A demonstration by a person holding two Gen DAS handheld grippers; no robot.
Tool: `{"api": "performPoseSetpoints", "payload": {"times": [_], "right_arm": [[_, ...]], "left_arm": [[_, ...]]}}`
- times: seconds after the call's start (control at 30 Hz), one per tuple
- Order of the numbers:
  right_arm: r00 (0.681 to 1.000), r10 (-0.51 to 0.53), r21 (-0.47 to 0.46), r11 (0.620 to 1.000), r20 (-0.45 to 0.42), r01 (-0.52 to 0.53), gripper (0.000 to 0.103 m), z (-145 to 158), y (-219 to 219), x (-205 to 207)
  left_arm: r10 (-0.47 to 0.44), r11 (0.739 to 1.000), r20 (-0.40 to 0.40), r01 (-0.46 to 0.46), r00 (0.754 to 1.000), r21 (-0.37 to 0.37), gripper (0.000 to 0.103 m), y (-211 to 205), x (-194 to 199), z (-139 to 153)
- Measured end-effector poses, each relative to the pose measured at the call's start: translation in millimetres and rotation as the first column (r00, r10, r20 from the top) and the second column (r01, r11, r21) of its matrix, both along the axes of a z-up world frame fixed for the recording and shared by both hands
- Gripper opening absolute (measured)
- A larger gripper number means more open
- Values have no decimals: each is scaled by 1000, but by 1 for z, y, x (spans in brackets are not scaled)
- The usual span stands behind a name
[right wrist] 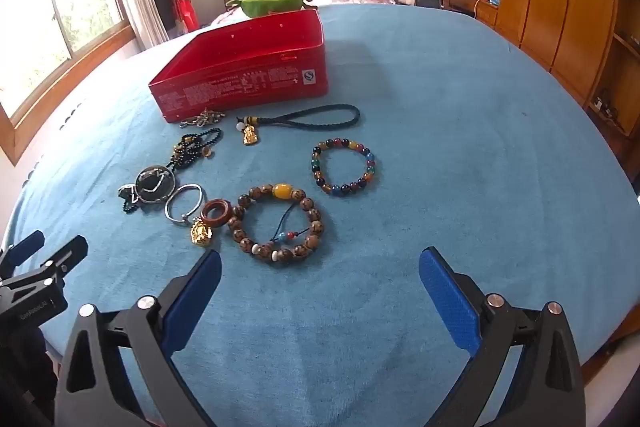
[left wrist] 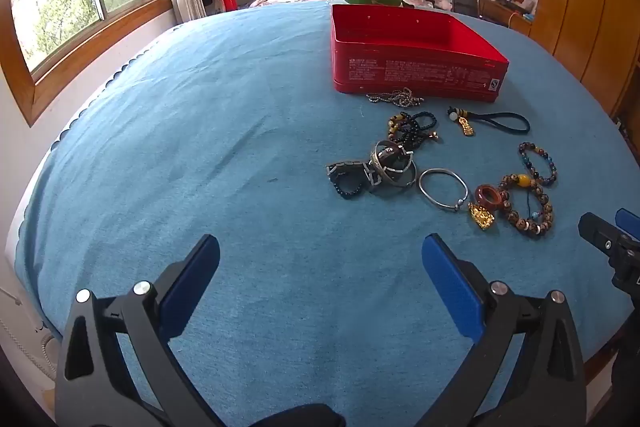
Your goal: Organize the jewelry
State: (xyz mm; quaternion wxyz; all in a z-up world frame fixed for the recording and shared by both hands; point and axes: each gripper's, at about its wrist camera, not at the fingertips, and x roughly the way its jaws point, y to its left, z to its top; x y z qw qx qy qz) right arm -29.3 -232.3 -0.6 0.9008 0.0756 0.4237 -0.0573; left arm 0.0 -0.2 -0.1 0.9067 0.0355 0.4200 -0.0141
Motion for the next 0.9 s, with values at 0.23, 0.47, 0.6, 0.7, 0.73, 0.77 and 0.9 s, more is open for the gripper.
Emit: {"api": "performPoseSetpoints", "payload": {"times": [0.23, 0.47, 0.6, 0.7, 0.73, 0.77, 0.9], "right_arm": [[1000, 10, -17, 1000, -18, -11, 99, 0, 2, 2], [1000, 8, -10, 1000, -9, -8, 99, 0, 2, 2], [1000, 12, -16, 1000, -9, -12, 99, 0, 3, 3], [1000, 13, -18, 1000, -8, -13, 99, 0, 4, 3], [1000, 13, -18, 1000, -8, -13, 99, 0, 4, 3], [1000, 13, -20, 1000, -9, -13, 99, 0, 4, 3], [1000, 13, -20, 1000, -10, -13, 99, 0, 4, 4]], "left_arm": [[6, 1000, -1, -6, 1000, -3, 100, 1, 2, -1], [7, 1000, 4, -7, 1000, 2, 100, 1, 7, -2], [10, 1000, 8, -10, 1000, 5, 100, 1, 2, -1], [10, 1000, 10, -10, 1000, 6, 100, 1, 2, -1], [10, 1000, 10, -10, 1000, 7, 100, 1, 2, -1], [10, 1000, 10, -10, 1000, 6, 100, 1, 2, -1], [10, 1000, 9, -10, 1000, 7, 100, 1, 2, -1]]}}
